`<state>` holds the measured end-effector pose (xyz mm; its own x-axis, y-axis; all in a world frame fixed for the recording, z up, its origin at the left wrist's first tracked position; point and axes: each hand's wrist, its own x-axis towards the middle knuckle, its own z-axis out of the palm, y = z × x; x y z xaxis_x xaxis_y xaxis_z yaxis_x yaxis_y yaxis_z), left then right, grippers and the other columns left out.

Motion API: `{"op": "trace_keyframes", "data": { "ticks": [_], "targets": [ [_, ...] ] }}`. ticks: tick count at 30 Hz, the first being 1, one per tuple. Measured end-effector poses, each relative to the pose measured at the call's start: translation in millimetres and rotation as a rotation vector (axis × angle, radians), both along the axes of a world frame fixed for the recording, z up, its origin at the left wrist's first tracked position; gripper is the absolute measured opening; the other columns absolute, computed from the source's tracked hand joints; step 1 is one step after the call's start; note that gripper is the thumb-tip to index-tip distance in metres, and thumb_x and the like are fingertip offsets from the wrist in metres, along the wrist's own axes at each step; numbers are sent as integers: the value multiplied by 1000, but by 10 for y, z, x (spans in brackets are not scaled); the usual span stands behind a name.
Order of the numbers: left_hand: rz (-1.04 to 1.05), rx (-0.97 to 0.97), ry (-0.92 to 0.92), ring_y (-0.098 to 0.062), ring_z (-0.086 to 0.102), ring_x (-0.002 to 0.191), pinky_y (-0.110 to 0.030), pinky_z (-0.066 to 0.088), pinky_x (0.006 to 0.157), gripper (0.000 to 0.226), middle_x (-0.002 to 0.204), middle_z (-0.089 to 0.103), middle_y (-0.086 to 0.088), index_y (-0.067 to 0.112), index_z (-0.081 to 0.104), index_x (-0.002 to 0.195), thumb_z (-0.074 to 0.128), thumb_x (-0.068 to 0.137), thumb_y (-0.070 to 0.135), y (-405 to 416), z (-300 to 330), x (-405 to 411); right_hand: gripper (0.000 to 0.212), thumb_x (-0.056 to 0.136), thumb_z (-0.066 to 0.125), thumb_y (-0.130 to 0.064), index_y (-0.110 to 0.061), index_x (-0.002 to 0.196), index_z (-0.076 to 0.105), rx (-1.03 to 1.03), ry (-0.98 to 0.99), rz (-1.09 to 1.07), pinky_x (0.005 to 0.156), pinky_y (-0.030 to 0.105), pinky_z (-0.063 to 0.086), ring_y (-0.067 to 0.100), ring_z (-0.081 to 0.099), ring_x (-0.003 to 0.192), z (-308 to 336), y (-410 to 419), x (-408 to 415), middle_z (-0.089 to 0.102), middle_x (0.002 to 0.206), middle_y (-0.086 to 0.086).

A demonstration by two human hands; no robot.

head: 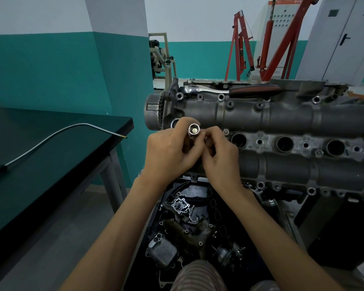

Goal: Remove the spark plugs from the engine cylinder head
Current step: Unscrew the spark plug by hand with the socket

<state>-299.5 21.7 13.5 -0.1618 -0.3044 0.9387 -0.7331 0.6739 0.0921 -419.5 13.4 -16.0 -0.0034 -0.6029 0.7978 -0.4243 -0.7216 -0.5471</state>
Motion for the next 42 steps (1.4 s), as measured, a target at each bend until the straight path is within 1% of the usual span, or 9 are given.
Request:
{"op": "trace_keyframes", "data": {
  "ticks": [5, 10, 14, 17, 22, 29, 33, 37, 42],
  "targets": [
    [17, -2, 36, -16, 52, 41, -32, 43, 38, 26, 50, 57, -1, 1, 63, 80, 58, 87, 25, -15, 4, -11, 11, 90, 51, -19, -17, 99, 56, -27, 11, -39, 51, 8, 33, 0, 47, 54, 4, -1, 13, 42, 58, -17],
    [58, -12, 50, -18, 45, 37, -30, 37, 36, 40, 46, 49, -3, 2, 51, 65, 62, 83, 37, -31, 0, -33, 11, 85, 58, -18, -23, 85, 48, 13, -7, -51, 51, 9, 34, -1, 46, 55, 2, 1, 13, 43, 56, -15],
    [-2, 19, 42, -12, 48, 41, -28, 40, 39, 32, 49, 53, 2, 4, 60, 76, 60, 85, 35, 3, 2, -20, 7, 88, 49, -21, -16, 89, 53, 15, 13, -15, 50, 19, 39, 4, 51, 58, 8, 6, 5, 55, 66, -9],
    [-33, 28, 28, -10, 47, 42, -28, 42, 40, 23, 50, 53, 4, 5, 66, 91, 58, 86, 25, 15, 7, -1, 12, 91, 47, -20, -14, 96, 56, -19, 42, -12, 53, 11, 37, -1, 51, 60, 10, 7, 5, 51, 66, -16],
    [13, 23, 63, -15, 48, 40, -32, 41, 38, 31, 48, 52, -2, 1, 62, 75, 60, 86, 30, -7, 13, -15, 16, 91, 49, -16, -12, 103, 59, -36, 46, -34, 53, 8, 34, -2, 48, 57, 14, -4, 6, 44, 61, -19],
    [21, 0, 45, -16, 47, 39, -30, 38, 37, 39, 47, 51, -2, 2, 56, 68, 62, 84, 38, -20, 0, -25, 5, 85, 52, -20, -15, 84, 50, 18, 11, -28, 50, 14, 34, 4, 47, 56, 1, -7, 4, 50, 62, -11],
    [-27, 14, -1, -16, 53, 44, -35, 44, 41, 22, 53, 58, 1, 5, 66, 86, 57, 87, 24, -4, -16, 16, 15, 90, 48, -15, -14, 100, 59, -35, 42, -5, 59, 9, 38, -4, 52, 65, 7, -6, 0, 52, 70, -22],
    [12, 8, 24, -16, 49, 40, -34, 42, 38, 29, 49, 53, 0, 1, 61, 77, 57, 88, 28, -17, -5, 2, 22, 91, 46, -20, -18, 109, 58, -34, 50, -18, 57, 11, 39, -3, 52, 62, 0, -19, 0, 51, 68, -22],
    [45, -16, 42, -16, 46, 39, -33, 39, 36, 42, 46, 50, -2, 2, 53, 66, 61, 84, 39, -35, -13, -26, 6, 85, 54, -23, -25, 90, 52, 4, -11, -26, 51, 12, 34, 0, 47, 54, -2, -22, 4, 45, 56, -17]
  ]
}}
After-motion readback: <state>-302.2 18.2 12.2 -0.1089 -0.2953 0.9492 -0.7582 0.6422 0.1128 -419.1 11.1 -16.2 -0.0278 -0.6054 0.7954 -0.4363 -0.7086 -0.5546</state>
